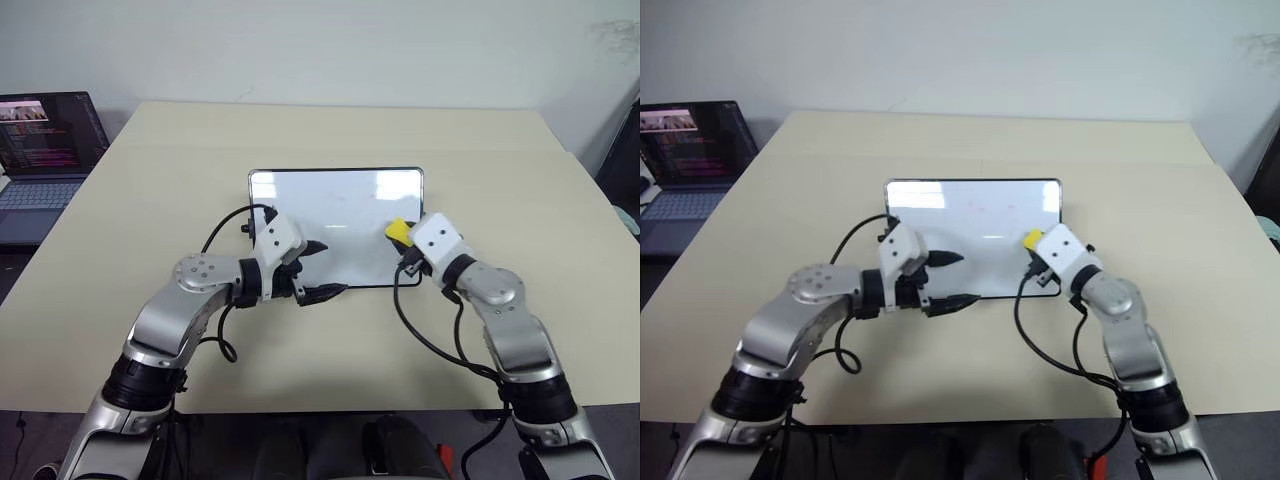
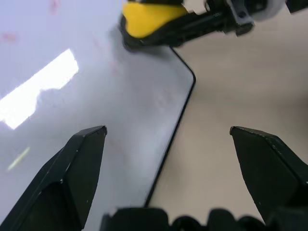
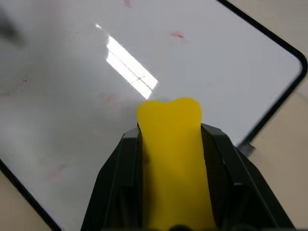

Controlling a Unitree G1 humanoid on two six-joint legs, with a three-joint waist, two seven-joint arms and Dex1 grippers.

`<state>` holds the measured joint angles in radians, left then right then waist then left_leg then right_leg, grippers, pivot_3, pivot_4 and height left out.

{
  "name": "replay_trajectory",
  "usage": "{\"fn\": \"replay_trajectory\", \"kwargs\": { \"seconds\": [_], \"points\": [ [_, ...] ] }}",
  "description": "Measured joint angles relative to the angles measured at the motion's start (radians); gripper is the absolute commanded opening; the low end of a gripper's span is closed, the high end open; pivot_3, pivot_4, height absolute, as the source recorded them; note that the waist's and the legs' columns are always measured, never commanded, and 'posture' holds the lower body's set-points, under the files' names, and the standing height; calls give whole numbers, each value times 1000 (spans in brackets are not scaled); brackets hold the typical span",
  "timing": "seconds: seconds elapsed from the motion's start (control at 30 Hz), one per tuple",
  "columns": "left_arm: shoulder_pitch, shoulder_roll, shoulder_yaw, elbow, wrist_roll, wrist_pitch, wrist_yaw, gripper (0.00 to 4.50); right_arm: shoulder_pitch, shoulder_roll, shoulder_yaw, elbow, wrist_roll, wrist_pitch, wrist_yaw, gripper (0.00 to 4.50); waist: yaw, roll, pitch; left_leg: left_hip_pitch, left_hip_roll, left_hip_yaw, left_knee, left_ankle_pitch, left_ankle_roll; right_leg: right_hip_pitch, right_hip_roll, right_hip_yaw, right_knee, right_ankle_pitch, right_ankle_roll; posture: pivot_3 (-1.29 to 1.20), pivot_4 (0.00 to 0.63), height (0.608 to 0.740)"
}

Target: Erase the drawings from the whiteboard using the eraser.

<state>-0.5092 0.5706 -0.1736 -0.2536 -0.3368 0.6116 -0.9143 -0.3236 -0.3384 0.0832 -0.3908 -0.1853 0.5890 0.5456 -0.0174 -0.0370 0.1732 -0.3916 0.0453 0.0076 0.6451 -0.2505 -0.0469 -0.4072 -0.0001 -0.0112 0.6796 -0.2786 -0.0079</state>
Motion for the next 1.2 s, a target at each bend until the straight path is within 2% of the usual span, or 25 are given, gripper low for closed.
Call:
{"fn": "replay_trajectory", "kwargs": {
  "seconds": [0.2, 0.4, 0.57, 0.77, 0.8, 0.87, 1.07, 1.2],
  "points": [
    [-125, -89, -82, 110, 12, -96, -80, 4500, 133, -4, -182, -153, 85, 183, -30, 1321, 10, 0, 0, 0, -1, 1, 0, 0, 0, 0, 1, -1, 0, 0, 1, 0, 150, 740],
    [-239, -190, -160, 259, 58, -223, -148, 4500, 165, 17, -334, -109, 129, 231, -126, 1321, 8, 0, 0, 1, -1, 3, 0, 0, 0, 0, 3, 0, 1, -2, 4, 0, 150, 740],
    [-309, -263, -209, 370, 103, -317, -196, 4500, 154, 37, -374, 25, 172, 211, -181, 1321, 5, 1, 0, 1, -1, 4, 0, 0, 0, 0, 3, 1, 0, -3, 4, 0, 150, 740],
    [-330, -326, -247, 420, 146, -361, -213, 4500, 113, 37, -373, 167, 211, 141, -208, 1321, 3, 1, 1, 0, -1, 5, 0, 0, 0, 0, 3, 1, 0, -3, 4, 0, 150, 740],
    [-330, -335, -255, 420, 153, -361, -212, 4500, 108, 35, -372, 184, 215, 130, -214, 1881, 3, 2, 1, 0, -1, 5, 0, 0, 0, 0, 3, 1, 0, -3, 4, 0, 150, 740],
    [-329, -337, -255, 420, 161, -360, -209, 4500, 104, 30, -372, 205, 221, 111, -222, 2276, 1, 2, 1, 0, -1, 4, 0, 0, 0, 0, 3, 1, 0, -3, 4, 0, 150, 740],
    [-324, -325, -243, 407, 164, -350, -183, 4500, 77, 2, -374, 295, 248, 62, -223, 4407, -5, 2, 1, 0, -1, 5, 0, 0, 0, 0, 3, 1, 1, -3, 4, 0, 150, 740],
    [-290, -317, -188, 367, 159, -326, -126, 4500, 44, -12, -386, 319, 289, 9, -219, 4462, -12, 3, 1, 0, 0, 4, 0, 0, 0, 0, 3, 2, 1, -3, 4, 0, 150, 740]
  ]
}}
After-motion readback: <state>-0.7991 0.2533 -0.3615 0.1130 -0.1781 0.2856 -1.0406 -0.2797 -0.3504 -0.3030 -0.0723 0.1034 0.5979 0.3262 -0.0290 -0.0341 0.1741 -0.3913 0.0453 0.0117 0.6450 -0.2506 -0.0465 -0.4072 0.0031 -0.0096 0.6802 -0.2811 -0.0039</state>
